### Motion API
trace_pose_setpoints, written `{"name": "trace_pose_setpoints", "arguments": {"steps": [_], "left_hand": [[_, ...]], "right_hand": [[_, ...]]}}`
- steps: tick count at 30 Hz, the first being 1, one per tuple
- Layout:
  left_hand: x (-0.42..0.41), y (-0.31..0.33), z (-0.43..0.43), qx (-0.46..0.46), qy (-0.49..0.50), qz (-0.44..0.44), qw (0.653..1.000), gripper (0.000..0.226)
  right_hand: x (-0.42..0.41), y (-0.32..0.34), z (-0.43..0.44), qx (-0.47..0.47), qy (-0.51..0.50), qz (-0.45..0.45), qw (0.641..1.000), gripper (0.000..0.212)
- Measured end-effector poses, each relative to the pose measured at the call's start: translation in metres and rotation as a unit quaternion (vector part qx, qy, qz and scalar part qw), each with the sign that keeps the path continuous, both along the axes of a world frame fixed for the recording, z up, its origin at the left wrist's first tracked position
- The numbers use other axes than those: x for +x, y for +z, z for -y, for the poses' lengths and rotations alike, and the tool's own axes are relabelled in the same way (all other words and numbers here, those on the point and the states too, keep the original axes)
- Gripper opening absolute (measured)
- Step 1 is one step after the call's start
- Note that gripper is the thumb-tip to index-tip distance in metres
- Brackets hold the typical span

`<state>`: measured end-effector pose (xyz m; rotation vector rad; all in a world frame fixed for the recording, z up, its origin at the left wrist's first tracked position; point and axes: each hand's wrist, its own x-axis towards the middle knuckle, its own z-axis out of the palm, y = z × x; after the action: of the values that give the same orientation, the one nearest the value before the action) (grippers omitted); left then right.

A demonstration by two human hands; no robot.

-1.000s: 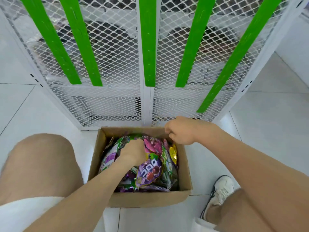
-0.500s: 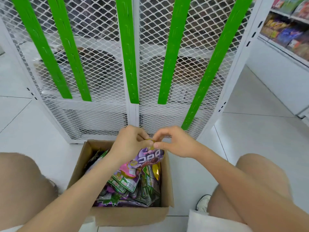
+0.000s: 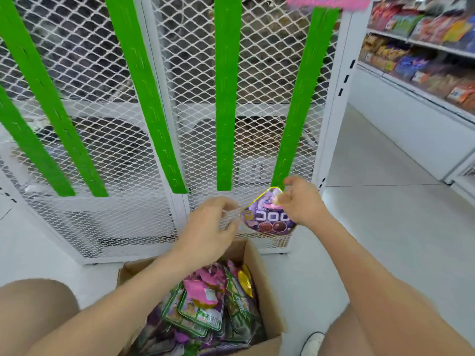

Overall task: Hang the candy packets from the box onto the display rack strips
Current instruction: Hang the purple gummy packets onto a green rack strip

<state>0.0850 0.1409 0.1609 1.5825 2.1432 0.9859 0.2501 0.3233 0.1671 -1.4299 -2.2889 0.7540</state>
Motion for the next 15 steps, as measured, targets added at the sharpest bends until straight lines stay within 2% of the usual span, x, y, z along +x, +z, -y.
{"name": "trace_pose_setpoints", "arguments": {"steps": [2,4,7,10,15], "left_hand": [[0.001,0.002,-0.028,-0.024,-0.041,-0.014,0.999,0.046],[0.004,0.004,-0.054,-0.045,-0.078,-0.015,0.996,0.056],[0.004,-0.001,-0.090,-0.064,-0.095,0.026,0.993,0.065],[0.003,-0.017,-0.115,-0.071,-0.087,0.092,0.989,0.070],[0.002,-0.042,-0.131,-0.063,-0.108,0.147,0.981,0.060]], "right_hand": [[0.004,0.006,-0.022,0.004,-0.038,0.070,0.997,0.021],[0.005,0.007,-0.037,-0.012,-0.047,0.096,0.994,0.022],[-0.001,0.000,-0.046,-0.038,-0.014,0.051,0.998,0.021],[-0.007,-0.010,-0.050,-0.027,0.011,0.038,0.999,0.027],[-0.002,-0.021,-0.053,-0.010,0.058,0.028,0.998,0.024]]}}
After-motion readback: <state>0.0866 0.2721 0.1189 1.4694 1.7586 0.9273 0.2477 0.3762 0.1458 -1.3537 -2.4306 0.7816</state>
